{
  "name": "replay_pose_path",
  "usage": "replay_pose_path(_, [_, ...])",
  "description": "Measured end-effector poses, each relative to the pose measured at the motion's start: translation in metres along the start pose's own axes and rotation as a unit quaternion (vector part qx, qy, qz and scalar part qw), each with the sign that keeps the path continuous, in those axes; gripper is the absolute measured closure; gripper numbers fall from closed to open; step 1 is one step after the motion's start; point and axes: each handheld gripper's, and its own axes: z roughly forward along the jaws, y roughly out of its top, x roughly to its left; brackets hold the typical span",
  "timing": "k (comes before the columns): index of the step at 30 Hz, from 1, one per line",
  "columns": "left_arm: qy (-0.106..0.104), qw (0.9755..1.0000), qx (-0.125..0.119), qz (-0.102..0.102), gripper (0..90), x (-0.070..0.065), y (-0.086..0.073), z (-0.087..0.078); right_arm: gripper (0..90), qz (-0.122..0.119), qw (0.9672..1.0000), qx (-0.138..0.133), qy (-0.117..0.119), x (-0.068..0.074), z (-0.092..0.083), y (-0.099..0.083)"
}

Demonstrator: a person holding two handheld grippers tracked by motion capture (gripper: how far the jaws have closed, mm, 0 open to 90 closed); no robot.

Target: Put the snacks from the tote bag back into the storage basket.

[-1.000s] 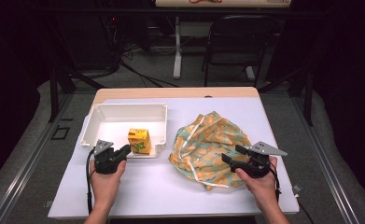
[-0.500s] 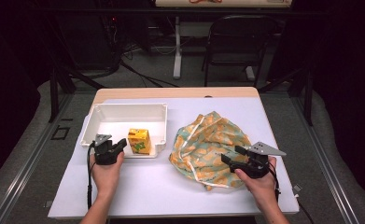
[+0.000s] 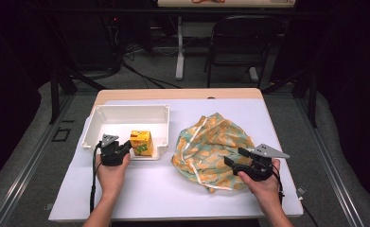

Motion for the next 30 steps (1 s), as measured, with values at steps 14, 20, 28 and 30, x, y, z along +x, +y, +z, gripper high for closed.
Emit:
replay_pose_path(14, [-0.012,0.9999,0.005,-0.001,90.0,-0.005,0.0,0.006,26.8,-0.001,1.0,0.002,0.0,0.001,0.0,0.0])
replay_pose_path(20, [-0.016,0.9999,0.006,0.001,90.0,-0.009,0.0,0.008,26.8,-0.001,1.0,0.002,0.0,0.001,0.0,0.0])
replay_pose_path(28, [-0.018,0.9998,0.004,0.005,90.0,-0.013,0.001,0.008,26.8,-0.003,1.0,0.004,-0.002,0.001,0.0,-0.001])
replay_pose_path(30, [-0.017,0.9998,0.004,0.005,90.0,-0.013,0.001,0.008,26.8,-0.002,1.0,0.003,-0.002,0.001,0.0,-0.001])
